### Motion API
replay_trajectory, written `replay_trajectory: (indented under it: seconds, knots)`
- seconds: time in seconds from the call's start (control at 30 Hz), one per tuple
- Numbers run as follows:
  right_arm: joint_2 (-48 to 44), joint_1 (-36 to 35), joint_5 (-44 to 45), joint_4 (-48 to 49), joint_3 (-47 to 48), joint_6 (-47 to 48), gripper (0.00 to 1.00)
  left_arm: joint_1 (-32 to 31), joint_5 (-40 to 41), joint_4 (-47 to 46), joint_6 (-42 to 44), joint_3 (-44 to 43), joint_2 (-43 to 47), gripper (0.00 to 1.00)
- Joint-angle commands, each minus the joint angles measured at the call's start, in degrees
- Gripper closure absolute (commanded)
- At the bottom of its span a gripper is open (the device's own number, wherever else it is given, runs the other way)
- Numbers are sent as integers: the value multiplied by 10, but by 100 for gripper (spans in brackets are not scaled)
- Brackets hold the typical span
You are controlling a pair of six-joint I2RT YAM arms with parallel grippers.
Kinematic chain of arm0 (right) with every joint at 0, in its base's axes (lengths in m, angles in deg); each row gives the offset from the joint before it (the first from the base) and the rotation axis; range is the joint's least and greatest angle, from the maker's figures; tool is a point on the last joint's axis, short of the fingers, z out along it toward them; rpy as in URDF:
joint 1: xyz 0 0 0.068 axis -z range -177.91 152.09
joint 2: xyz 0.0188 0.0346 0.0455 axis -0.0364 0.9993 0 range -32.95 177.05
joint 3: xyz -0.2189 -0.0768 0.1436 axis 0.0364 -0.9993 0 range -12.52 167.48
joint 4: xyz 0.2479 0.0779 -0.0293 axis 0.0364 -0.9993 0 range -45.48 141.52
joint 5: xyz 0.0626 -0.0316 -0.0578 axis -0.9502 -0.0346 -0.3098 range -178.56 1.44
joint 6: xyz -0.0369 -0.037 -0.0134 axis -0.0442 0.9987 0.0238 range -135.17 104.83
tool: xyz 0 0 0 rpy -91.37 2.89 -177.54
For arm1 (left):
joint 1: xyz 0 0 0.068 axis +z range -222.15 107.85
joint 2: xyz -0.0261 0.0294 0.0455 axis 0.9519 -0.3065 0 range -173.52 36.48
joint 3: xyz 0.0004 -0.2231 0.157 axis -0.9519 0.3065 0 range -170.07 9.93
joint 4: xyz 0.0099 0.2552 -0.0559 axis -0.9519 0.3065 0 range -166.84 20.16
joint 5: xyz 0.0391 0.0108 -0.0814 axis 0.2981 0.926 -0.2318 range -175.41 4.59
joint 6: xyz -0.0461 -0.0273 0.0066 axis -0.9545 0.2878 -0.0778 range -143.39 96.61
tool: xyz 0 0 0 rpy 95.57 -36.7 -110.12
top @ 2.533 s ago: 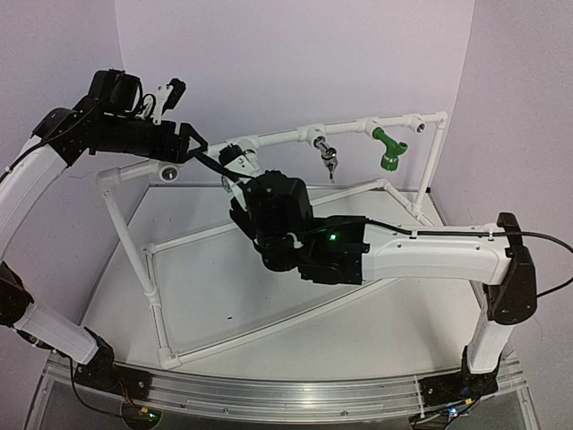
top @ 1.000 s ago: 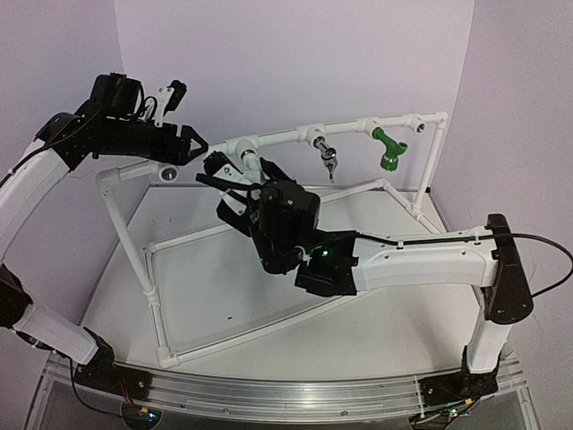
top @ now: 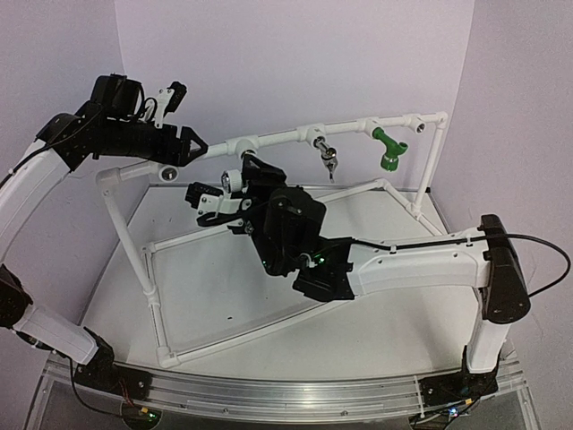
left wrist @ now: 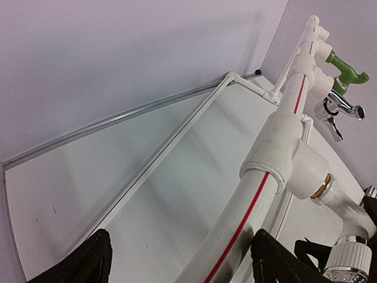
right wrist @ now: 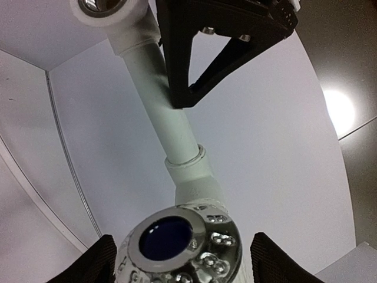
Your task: Install the water faucets
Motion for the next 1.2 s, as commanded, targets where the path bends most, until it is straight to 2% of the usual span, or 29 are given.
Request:
replay_trajectory:
  seconds: [0.0, 0.17, 0.5, 0.7, 1.0, 1.17]
  knots:
    - [13, -3, -3, 42, 24, 11, 33, -3, -15, 3, 2, 8, 12, 19]
    - [9, -3, 13, 41, 22, -38, 46, -3, -15, 1, 2, 8, 10, 19]
    - [15, -3, 28, 20, 32, -135, 64, -2, -17, 3, 6, -1, 0, 19]
    - [15, -3, 33, 19, 44, -167, 69, -2, -16, 7, 8, -7, -5, 19]
    - [5, -3, 62, 25, 43, -288, 74, 2, -23, 7, 7, -15, -15, 19]
    - [15, -3, 57, 56, 43, -319, 78, 3, -25, 7, 8, -16, -17, 19]
